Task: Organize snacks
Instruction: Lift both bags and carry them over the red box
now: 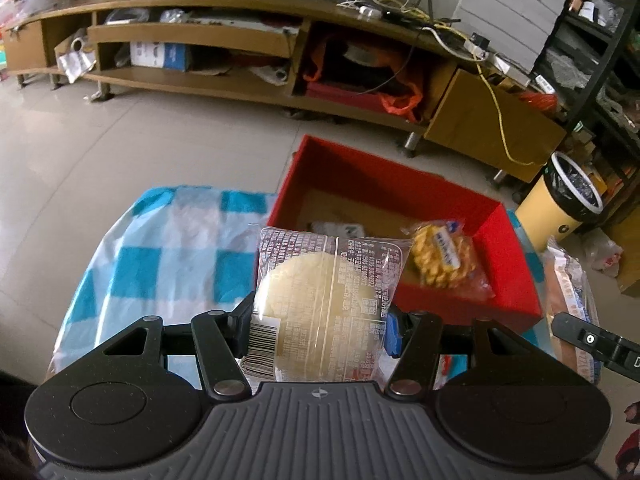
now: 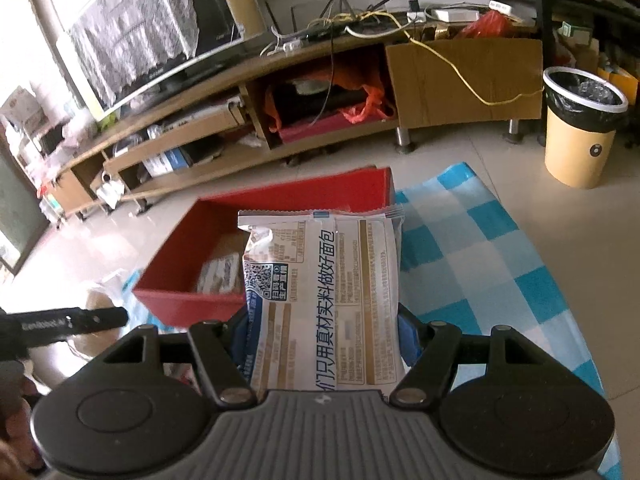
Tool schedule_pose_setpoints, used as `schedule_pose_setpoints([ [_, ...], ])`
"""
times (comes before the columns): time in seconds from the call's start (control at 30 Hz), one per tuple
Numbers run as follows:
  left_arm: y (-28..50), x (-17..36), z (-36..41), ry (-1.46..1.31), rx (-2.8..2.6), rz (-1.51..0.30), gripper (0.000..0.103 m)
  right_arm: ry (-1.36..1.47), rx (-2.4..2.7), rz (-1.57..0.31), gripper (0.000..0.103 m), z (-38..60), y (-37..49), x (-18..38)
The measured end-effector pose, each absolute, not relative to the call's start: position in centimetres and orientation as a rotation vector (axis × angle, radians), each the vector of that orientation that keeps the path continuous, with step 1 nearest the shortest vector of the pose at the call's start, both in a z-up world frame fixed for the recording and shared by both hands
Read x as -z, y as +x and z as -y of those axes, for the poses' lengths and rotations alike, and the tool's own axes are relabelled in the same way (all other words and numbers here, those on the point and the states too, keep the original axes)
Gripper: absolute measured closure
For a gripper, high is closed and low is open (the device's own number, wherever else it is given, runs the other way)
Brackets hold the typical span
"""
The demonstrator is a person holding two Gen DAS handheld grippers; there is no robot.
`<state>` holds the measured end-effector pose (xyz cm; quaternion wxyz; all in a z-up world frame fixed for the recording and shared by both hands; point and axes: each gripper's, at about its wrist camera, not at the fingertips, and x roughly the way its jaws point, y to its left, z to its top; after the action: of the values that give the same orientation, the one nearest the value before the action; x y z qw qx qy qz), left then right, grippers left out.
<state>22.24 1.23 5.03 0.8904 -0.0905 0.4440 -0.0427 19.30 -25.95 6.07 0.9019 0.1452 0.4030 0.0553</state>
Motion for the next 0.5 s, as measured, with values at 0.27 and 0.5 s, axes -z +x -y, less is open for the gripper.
schedule_pose_setpoints([
  [0.27,24.5,-5.3,0.3,-0.174,0.088,-0.894,0.037,0.325,-0.107,-0.802,0.038,25.9,21.6,-6.3],
  [0.5,26.5,-5.1,1.0,-0.170,0.080,-0.879,0.037,0.336,-0.094,-0.792,0.038,26.1,23.6,-5.8],
])
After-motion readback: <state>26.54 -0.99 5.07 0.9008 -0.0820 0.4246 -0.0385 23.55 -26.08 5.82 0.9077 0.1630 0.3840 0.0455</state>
